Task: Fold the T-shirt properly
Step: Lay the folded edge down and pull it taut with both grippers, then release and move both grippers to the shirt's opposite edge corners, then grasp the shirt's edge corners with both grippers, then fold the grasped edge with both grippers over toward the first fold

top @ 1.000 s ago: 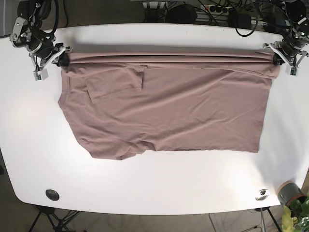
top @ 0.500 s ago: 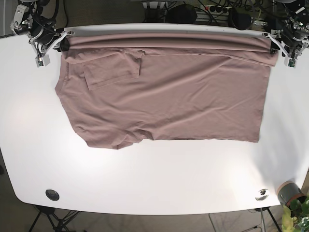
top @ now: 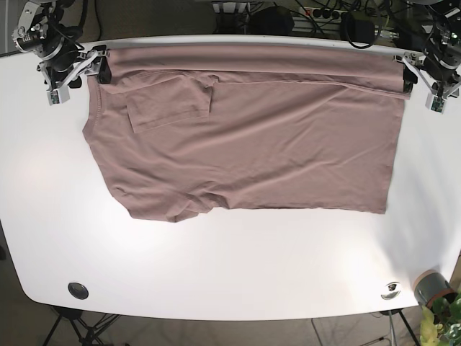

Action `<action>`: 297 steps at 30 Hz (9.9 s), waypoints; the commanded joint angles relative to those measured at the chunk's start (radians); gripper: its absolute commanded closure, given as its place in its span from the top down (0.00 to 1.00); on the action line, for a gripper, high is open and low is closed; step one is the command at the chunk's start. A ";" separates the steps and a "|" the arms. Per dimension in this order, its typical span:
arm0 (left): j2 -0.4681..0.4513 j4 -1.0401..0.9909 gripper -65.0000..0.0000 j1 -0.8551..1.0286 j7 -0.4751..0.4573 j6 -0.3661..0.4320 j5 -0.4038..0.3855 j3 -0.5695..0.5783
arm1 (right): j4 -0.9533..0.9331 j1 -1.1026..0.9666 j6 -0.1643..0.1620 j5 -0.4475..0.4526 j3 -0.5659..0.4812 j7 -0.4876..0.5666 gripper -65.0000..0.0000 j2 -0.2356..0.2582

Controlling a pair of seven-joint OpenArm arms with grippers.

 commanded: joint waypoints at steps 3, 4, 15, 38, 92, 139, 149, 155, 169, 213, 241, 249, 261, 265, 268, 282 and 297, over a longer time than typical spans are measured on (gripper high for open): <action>-0.010 0.024 0.54 -0.023 -0.015 0.006 -0.011 -0.010 | 0.021 0.033 0.012 0.005 0.010 0.016 0.71 0.017; -0.010 0.024 0.54 -0.041 -0.013 0.006 -0.011 -0.010 | 0.021 0.047 0.012 0.005 0.010 0.016 0.71 0.017; -0.004 -0.008 0.53 -0.225 -0.013 0.006 -0.003 0.002 | -0.006 0.230 0.001 -0.007 0.002 0.016 0.71 0.021; 0.005 -0.253 0.54 -0.466 -0.288 0.263 -0.005 0.214 | -0.474 0.744 0.009 -0.154 -0.214 0.022 0.70 0.103; 0.000 -0.525 0.75 -0.736 -0.302 0.350 0.301 0.254 | -1.174 1.038 0.001 -0.403 -0.507 0.546 0.03 0.015; -0.047 -1.278 0.00 -1.042 -0.544 0.261 0.316 0.407 | -1.169 1.087 0.001 -0.400 -0.505 0.490 0.04 0.021; -0.009 -0.971 0.00 -0.962 -0.446 0.261 0.314 0.401 | -0.944 1.061 0.002 -0.394 -0.499 0.376 0.04 0.049; 0.022 -0.789 0.00 -0.894 -0.357 0.260 0.314 0.341 | -0.750 1.011 0.001 -0.395 -0.469 0.272 0.04 0.049; 0.030 -0.743 0.00 -0.850 -0.302 0.180 0.316 0.330 | -0.873 1.008 0.001 -0.403 -0.429 0.342 0.44 0.041; 0.014 -0.750 0.00 -0.848 -0.303 0.177 0.316 0.330 | -1.266 1.097 0.012 -0.556 -0.430 0.603 0.47 -0.048; 0.019 -0.741 0.00 -0.885 -0.300 0.177 0.314 0.332 | -0.885 1.049 0.009 -0.555 -0.424 0.413 0.03 -0.048; 0.022 -0.637 0.00 -0.879 -0.271 0.123 0.313 0.330 | -0.642 1.011 0.010 -0.555 -0.423 0.276 0.03 -0.040; 0.071 -0.473 0.00 -0.851 -0.121 0.043 0.316 0.234 | -0.347 0.859 0.009 -0.555 -0.387 0.157 0.03 -0.046; 0.069 -0.419 0.00 -0.796 -0.081 0.028 0.316 0.229 | -0.278 0.794 0.010 -0.553 -0.364 0.144 0.03 -0.048; 0.069 -0.390 0.00 -0.758 -0.081 0.028 0.314 0.229 | -0.252 0.755 0.012 -0.553 -0.364 0.144 0.03 -0.048; 0.111 -0.246 0.00 -0.572 -0.032 0.028 0.314 0.157 | -0.100 0.560 0.012 -0.553 -0.294 0.144 0.03 -0.123; 0.148 -0.097 0.00 -0.402 0.007 0.028 0.314 0.152 | -0.028 0.423 0.010 -0.553 -0.234 0.143 0.03 -0.181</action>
